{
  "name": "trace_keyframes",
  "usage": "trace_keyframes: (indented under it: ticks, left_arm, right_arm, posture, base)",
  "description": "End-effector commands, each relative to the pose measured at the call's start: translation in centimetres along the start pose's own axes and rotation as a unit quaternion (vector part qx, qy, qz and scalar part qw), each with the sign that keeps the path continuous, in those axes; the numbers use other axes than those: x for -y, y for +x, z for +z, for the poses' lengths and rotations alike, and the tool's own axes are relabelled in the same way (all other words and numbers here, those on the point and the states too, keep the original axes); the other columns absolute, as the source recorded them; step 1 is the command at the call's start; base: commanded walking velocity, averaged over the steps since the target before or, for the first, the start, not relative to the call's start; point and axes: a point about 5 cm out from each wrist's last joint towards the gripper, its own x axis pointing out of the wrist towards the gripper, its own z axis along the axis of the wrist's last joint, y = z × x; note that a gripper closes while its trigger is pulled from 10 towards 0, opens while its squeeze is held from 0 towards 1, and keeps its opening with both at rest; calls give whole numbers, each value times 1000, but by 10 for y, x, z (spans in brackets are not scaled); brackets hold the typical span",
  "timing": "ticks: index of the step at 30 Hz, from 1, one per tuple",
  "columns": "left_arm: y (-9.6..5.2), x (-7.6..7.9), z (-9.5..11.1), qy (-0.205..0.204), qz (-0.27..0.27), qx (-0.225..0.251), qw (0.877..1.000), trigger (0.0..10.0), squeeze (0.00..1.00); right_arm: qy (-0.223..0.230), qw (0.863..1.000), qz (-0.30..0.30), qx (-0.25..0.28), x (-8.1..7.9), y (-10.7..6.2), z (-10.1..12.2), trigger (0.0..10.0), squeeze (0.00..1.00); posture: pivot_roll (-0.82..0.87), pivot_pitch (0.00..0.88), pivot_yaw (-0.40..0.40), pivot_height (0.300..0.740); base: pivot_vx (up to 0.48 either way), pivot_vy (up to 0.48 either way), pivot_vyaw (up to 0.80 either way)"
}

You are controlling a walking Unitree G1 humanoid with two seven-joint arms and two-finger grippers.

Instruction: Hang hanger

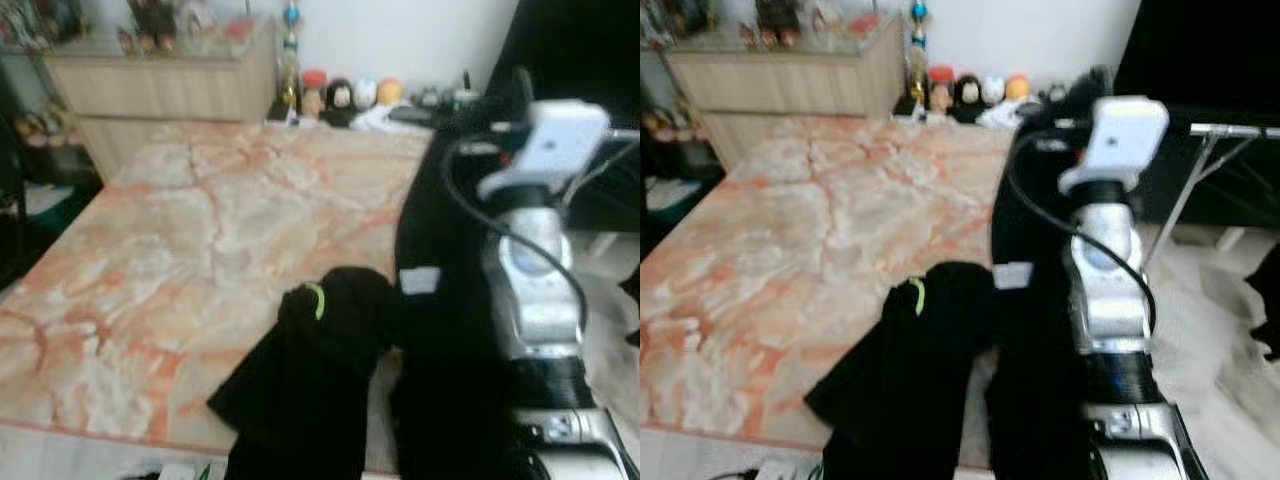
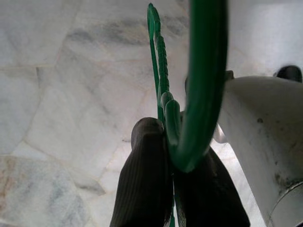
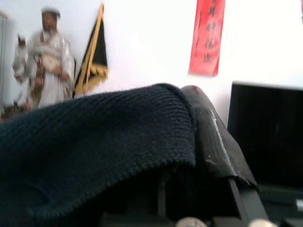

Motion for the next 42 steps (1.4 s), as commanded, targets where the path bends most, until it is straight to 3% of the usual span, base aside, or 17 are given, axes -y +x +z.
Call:
trace_keyframes:
  ticks: [1,4,8,20,21,22,23,24,42]
  left_arm:
    - [-1,2,-8,0,-5,-12,1000,10000,0]
    - [-2,0,-15,4,-7,-23,1000,10000,0]
    - [-3,0,-19,5,-7,-29,1000,10000,0]
    - [-4,-2,-24,11,-11,-41,999,10000,0]
    - [-4,-1,-24,12,-13,-41,999,10000,0]
    - [-4,-1,-24,12,-13,-41,999,10000,0]
    - [-4,-1,-24,12,-13,-42,999,10000,0]
    - [-4,0,-25,12,-14,-43,999,10000,0]
    - [-5,-5,-29,12,-9,-47,999,10000,0]
  right_arm:
    - [-16,998,1,-54,2,-13,-18,10000,0]
    - [-3,992,-18,-125,8,-37,-42,10000,0]
    - [0,984,-34,-176,12,-55,-58,10000,0]
    - [1,967,-39,-252,16,-102,-71,10000,0]
    - [3,966,-40,-255,15,-105,-71,10000,333]
    - [3,966,-40,-255,15,-105,-71,10000,333]
    - [4,965,-41,-260,15,-107,-71,10000,525]
    - [5,963,-41,-268,15,-111,-71,10000,1000]
    - [-6,961,-26,-276,9,-113,-68,10000,1000]
  posture:
    - [-58,0,-9,740]
    - [-61,0,-9,740]
    - [-58,0,-11,740]
    - [-58,0,-9,740]
    - [-58,0,-9,740]
    - [-58,0,-9,740]
    - [-58,0,-9,740]
    - [-58,0,-11,740]
    - [-54,0,-13,740]
  base:
    - [0,0,0]
    - [0,0,0]
    - [0,0,0]
    - [0,0,0]
    - [0,0,0]
    - [0,0,0]
    - [0,0,0]
    - [0,0,0]
    - [0,0,0]
